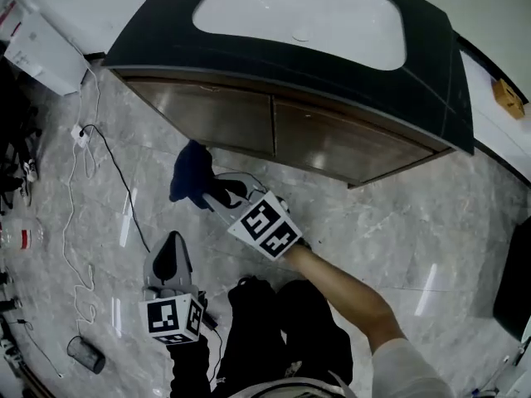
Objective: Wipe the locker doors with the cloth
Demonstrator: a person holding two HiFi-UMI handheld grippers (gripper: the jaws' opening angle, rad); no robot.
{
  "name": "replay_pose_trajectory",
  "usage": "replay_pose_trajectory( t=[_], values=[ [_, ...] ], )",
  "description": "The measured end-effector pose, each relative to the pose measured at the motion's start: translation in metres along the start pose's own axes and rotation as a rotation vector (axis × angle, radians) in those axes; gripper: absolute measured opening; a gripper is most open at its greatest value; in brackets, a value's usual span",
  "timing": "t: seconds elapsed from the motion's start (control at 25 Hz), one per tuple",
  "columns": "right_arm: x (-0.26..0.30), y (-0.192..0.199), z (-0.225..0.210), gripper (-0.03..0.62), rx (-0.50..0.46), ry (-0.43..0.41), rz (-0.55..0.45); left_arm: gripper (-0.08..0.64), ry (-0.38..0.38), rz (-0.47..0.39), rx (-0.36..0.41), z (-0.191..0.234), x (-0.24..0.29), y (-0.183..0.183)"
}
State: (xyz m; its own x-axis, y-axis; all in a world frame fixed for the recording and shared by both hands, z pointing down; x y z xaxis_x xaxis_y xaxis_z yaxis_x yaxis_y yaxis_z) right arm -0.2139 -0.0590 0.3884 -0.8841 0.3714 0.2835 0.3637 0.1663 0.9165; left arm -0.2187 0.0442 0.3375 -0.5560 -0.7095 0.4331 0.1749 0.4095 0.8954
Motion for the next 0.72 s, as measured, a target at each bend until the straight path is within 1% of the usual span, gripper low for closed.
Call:
replay_pose_trajectory(
  t=[0.08,0.16,0.28,0.36,0.56,0.72],
  values=[
    [-0.049,-0.03,0.021,0.086,0.037,0.051,-0.029,0.0,0.036,-0.033,0.03,-0.01,-0.03,-0.048],
    [-0.1,-0.06,0.041,0.086,0.072,0.122,-0.066,0.0,0.073,-0.054,0.055,-0.02,-0.058,-0.09],
    [-0.175,-0.107,0.072,0.086,0.121,0.248,-0.135,0.0,0.108,-0.052,0.083,-0.029,-0.095,-0.14],
    [-0.219,-0.14,0.097,0.086,0.13,0.315,-0.161,0.0,0.121,-0.045,0.094,-0.036,-0.12,-0.171],
    [-0.307,-0.21,0.157,0.086,0.121,0.447,-0.177,0.0,0.174,-0.067,0.112,-0.059,-0.178,-0.248],
    [-0.357,-0.239,0.19,0.086,0.164,0.544,-0.215,0.0,0.252,-0.141,0.088,-0.073,-0.211,-0.303]
  ],
)
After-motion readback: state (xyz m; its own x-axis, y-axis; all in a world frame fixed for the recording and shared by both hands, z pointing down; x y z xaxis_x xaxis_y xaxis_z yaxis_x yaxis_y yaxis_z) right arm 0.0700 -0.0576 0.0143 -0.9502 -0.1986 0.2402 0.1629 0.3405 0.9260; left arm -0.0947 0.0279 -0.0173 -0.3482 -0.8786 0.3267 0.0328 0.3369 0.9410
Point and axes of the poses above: the fingertips, and each gripper's own axes: x forward along the fingers, z to its left, y out of its underside, the point moved 1 cm from there along -x, backward along the fingers, and after that the axes turned 12 degrees about -y, right-handed, at the moved point
